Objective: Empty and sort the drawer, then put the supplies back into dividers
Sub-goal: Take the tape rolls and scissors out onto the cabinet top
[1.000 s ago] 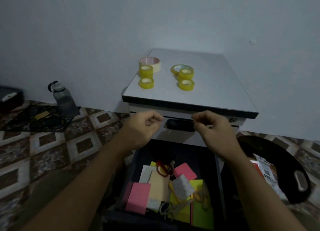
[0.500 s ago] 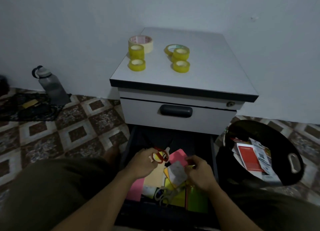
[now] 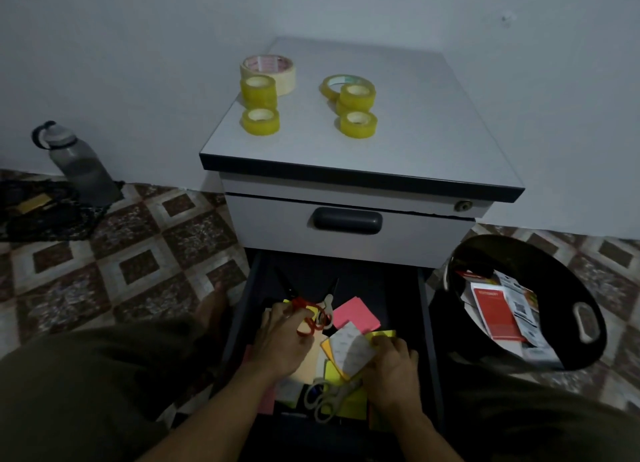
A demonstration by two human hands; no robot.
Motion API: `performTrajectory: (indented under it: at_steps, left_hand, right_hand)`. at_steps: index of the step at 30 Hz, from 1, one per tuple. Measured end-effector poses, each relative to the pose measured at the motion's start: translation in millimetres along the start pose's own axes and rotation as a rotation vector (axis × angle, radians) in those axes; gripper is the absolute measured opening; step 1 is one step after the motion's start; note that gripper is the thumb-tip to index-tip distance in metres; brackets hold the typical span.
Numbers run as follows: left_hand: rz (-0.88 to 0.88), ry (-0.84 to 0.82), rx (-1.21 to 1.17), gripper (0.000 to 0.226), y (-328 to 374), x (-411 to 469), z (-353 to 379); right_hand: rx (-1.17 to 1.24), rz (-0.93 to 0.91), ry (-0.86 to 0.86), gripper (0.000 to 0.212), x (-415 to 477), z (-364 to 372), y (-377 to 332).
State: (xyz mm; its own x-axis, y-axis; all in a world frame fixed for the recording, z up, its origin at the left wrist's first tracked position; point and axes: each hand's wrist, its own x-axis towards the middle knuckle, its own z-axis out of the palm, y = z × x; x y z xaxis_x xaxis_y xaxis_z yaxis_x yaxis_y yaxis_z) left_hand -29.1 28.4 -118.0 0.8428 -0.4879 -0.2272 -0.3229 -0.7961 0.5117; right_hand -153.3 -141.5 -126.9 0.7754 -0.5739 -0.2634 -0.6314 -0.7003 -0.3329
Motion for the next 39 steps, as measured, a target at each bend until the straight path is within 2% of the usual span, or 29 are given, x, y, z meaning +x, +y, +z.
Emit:
performTrajectory:
  at_steps: [3, 10, 14, 21, 24, 28, 33, 36, 39]
  left_hand:
    - [0.020, 0.043, 0.057, 0.033, -4.1, -0.5, 0.2]
    - [0.040, 0.003, 0.175, 0.047, -1.2, 4.1, 0.4]
    - [0.050, -0.017, 0.194, 0.048, -3.4, 4.8, 3.9]
    - [0.147, 0.051, 0.080, 0.036, -10.3, 3.9, -0.2]
    - [0.199, 0.134, -0.023, 0.031, -10.9, -1.9, -3.4]
    - [0.261, 0.186, -0.101, 0.027, -20.4, -14.5, -3.6]
    - [0.173, 0.134, -0.056, 0.017, -26.1, -23.1, -2.1]
    - [0.119, 0.143, -0.038, 0.034, -22.9, -23.1, 0.2]
    - [0.138, 0.034, -0.038, 0.055, -14.3, -16.4, 2.2]
  right_hand:
    - [0.058, 0.003, 0.029, 0.049, -0.3, -0.8, 0.8]
    - [0.165, 0.035, 0.026, 0.038, -0.4, -1.6, -1.2]
    - [0.209, 0.006, 0.040, 0.043, -1.9, -5.2, -0.2]
    - [0.279, 0.026, 0.105, 0.041, -3.8, -8.4, -3.0]
    - [0.291, 0.027, 0.156, 0.038, -5.5, -11.6, -4.6]
    - [0.331, -0.017, 0.236, 0.033, -8.4, -16.6, -6.5]
    - [0.305, -0.038, 0.152, 0.022, -12.3, -10.3, -6.7]
    - [0.223, -0.025, 0.026, 0.030, -12.5, -7.0, -6.3]
    - [0.168, -0.016, -0.025, 0.043, -11.5, -7.0, -7.8]
